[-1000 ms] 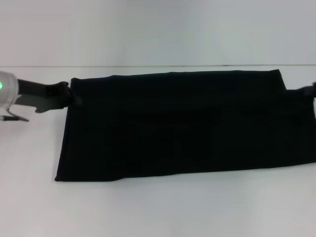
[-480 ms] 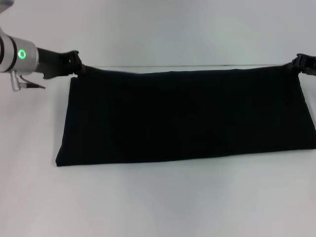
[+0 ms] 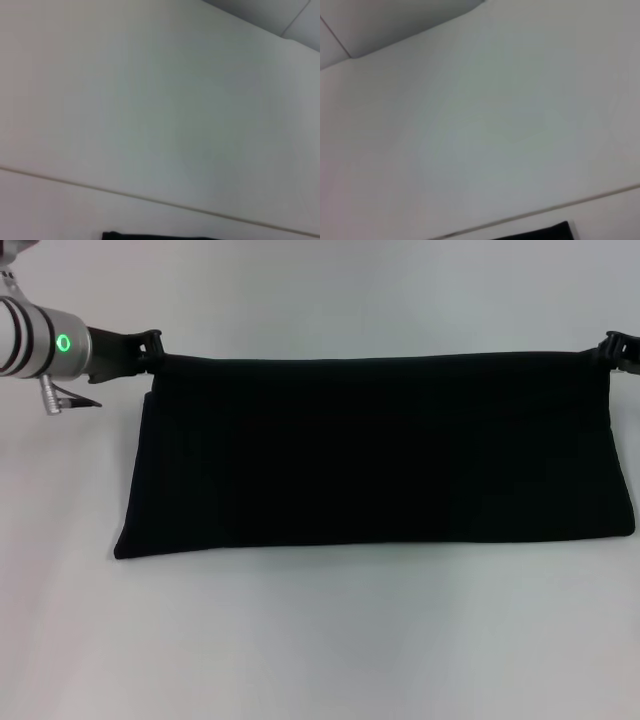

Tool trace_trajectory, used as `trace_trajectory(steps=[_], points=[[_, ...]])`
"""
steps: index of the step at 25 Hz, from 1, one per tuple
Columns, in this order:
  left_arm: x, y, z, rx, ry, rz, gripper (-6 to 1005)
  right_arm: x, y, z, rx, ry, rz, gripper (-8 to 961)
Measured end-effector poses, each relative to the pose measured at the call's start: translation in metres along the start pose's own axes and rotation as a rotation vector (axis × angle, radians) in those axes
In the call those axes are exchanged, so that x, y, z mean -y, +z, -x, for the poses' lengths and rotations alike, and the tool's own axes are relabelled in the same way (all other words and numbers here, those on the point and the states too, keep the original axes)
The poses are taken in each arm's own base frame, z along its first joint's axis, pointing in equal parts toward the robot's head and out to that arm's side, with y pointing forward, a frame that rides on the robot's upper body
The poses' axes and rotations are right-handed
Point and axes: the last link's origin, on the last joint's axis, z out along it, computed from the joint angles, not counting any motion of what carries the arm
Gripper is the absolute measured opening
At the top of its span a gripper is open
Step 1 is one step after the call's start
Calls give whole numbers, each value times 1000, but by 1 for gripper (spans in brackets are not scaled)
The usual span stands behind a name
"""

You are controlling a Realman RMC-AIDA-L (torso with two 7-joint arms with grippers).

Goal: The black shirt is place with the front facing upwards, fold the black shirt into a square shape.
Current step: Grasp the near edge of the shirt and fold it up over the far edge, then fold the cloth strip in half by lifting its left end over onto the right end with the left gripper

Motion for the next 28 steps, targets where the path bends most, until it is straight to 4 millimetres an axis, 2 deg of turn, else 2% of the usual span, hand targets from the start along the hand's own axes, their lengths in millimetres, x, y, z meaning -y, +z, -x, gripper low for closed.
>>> trace_trajectory(steps=[14, 16, 22, 28], points=[[-5, 2, -5, -30, 40, -6, 27, -11, 4, 7, 20, -57, -8, 111], [-5, 2, -7, -43, 68, -12, 57, -11, 4, 8, 26, -64, -13, 111], [-4, 2, -14, -94, 59, -26, 148, 1, 1, 20, 58, -96, -56, 176], [3, -10, -20, -117, -25, 13, 254, 15, -14, 45, 82, -101, -67, 317]])
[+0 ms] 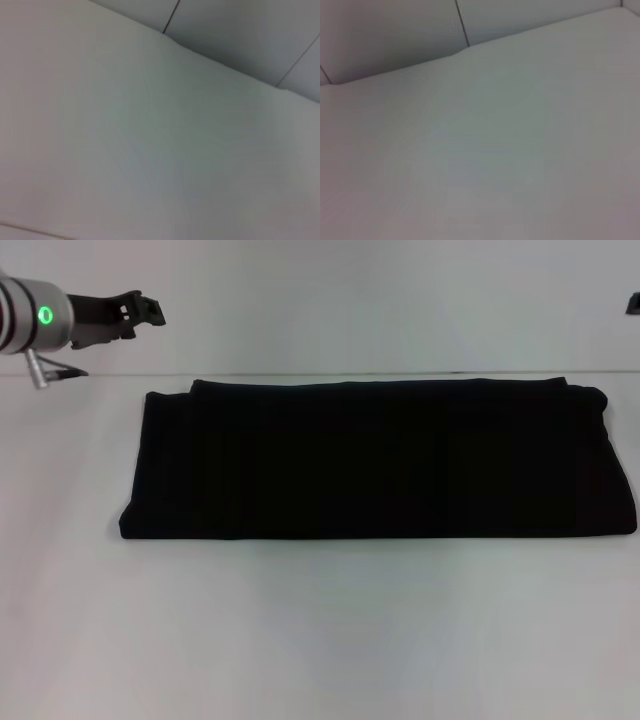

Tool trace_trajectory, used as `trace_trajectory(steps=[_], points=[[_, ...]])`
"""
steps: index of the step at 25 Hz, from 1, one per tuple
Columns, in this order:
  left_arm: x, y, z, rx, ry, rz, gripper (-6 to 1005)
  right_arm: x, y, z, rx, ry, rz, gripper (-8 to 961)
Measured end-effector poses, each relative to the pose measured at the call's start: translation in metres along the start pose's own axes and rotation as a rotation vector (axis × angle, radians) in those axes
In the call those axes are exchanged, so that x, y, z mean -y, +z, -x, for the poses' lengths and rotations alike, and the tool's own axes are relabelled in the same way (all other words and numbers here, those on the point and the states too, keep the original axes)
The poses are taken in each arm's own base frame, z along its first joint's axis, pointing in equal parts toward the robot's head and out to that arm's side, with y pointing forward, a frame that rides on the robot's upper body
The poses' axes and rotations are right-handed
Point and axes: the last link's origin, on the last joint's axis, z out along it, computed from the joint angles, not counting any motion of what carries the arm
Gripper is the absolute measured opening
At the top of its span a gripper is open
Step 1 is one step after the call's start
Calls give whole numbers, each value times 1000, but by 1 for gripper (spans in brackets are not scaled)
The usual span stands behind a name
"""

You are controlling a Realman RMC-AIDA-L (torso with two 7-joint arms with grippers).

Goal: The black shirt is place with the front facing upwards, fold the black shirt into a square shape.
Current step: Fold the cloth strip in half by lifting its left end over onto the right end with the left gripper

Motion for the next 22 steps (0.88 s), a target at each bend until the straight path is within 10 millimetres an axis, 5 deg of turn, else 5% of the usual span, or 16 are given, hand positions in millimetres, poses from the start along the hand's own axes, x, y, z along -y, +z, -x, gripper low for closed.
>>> trace_trajectory(steps=[4, 8, 10, 17, 22], points=[[11, -13, 11, 18, -72, 58, 336, 11, -15, 0, -36, 50, 61, 411], [31, -34, 33, 37, -209, 179, 417, 23, -35, -22, -81, 155, 215, 560], [44, -46, 44, 40, -290, 247, 664, 34, -47, -40, -88, 222, 304, 635], [74, -91, 89, 102, -560, 477, 755, 49, -83, -102, -119, 448, 574, 703], [77, -89, 126, 177, -695, 498, 753, 50, -85, -114, -138, 486, 590, 703]])
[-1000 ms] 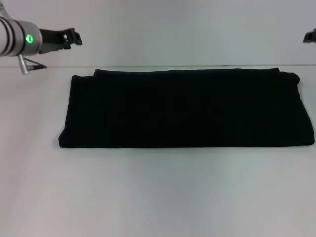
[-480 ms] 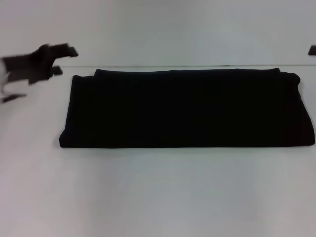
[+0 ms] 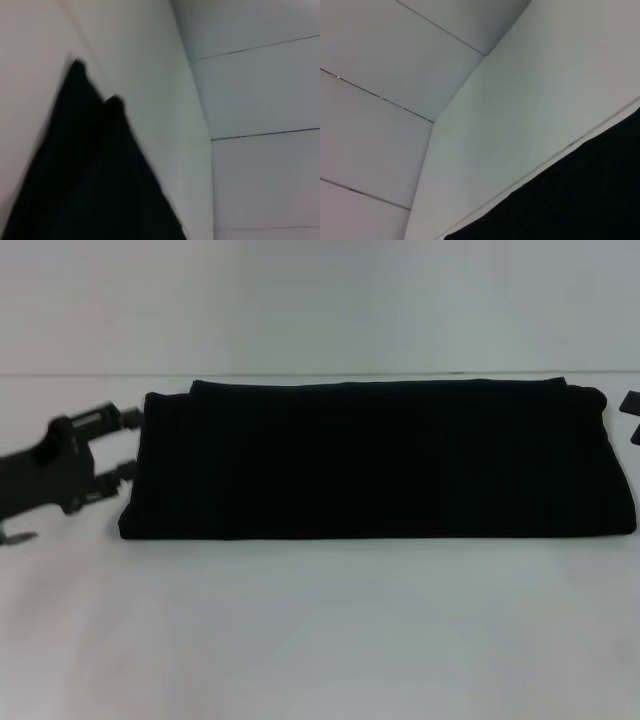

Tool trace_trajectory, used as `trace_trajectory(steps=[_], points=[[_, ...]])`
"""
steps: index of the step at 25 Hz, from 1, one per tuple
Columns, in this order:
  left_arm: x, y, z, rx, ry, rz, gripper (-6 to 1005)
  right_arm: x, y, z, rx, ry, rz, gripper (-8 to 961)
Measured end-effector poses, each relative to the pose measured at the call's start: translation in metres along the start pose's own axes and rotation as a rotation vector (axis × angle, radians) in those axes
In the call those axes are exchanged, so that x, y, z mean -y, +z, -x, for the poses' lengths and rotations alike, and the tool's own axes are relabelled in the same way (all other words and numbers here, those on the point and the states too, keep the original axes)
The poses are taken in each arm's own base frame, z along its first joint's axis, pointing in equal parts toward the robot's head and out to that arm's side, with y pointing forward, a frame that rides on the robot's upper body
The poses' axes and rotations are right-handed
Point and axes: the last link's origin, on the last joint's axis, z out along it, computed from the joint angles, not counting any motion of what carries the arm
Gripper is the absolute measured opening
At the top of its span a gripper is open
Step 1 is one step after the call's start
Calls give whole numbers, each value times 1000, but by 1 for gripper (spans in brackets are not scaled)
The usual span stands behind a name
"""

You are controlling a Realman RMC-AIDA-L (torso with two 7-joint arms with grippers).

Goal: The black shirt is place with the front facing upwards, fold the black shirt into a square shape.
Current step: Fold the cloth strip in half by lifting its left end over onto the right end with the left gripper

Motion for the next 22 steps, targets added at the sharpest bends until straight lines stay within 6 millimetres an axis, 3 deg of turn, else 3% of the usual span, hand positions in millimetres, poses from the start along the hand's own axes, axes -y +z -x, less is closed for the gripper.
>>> trace_trajectory(steps=[10, 17, 22], points=[[47, 13, 22, -93, -163, -116, 751, 2, 9, 8, 4, -36, -59, 703], [56, 17, 20, -132, -164, -169, 751, 5, 10, 8, 2, -45, -84, 703], [52, 11, 22, -103, -171, -134, 750, 5, 11, 8, 0, -46, -84, 703]])
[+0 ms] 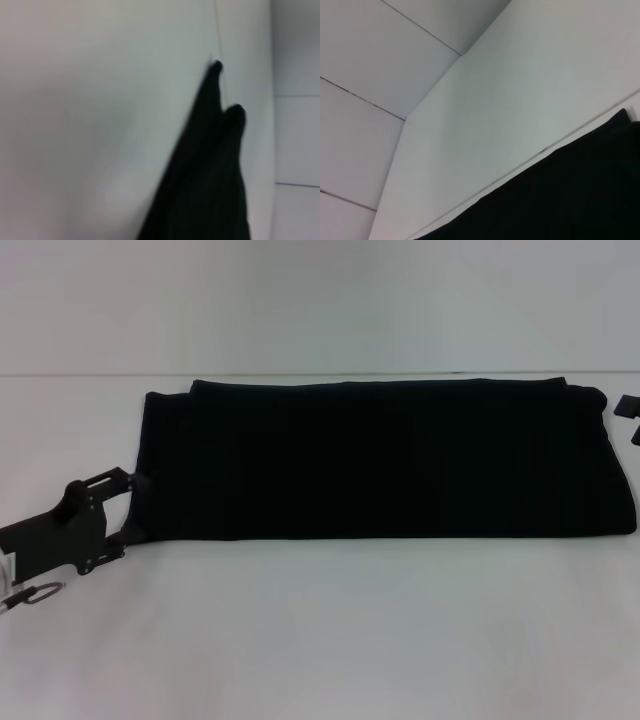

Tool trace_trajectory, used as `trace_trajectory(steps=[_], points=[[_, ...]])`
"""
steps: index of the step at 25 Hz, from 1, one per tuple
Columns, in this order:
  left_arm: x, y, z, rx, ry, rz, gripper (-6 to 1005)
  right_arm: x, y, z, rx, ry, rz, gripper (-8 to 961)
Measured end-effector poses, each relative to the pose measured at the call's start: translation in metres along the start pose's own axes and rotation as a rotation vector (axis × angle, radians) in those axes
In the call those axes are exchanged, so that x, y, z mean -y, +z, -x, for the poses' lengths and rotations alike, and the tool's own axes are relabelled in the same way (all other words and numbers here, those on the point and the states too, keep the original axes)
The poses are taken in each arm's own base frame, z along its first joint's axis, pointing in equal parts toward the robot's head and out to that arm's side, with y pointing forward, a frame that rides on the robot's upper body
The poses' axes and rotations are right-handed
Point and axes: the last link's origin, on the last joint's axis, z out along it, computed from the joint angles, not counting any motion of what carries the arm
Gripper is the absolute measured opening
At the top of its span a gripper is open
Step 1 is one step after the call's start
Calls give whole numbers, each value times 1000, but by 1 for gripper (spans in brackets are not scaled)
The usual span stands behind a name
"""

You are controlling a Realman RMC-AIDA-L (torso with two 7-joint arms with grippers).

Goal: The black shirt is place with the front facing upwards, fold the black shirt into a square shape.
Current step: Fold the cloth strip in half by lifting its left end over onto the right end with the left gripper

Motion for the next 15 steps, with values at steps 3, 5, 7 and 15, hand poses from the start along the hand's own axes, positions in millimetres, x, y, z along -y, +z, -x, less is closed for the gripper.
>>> trace_trajectory(steps=[3, 5, 7, 15], points=[[2, -10, 1, 24, -27, 8, 750, 0, 0, 0, 0, 0, 0, 704], [6, -16, 1, 30, -47, -10, 750, 0, 0, 0, 0, 0, -1, 704], [9, -18, 1, 32, -65, -30, 750, 0, 0, 0, 0, 0, -1, 704], [15, -10, 1, -3, -132, -65, 750, 0, 0, -1, 0, 0, -1, 704]])
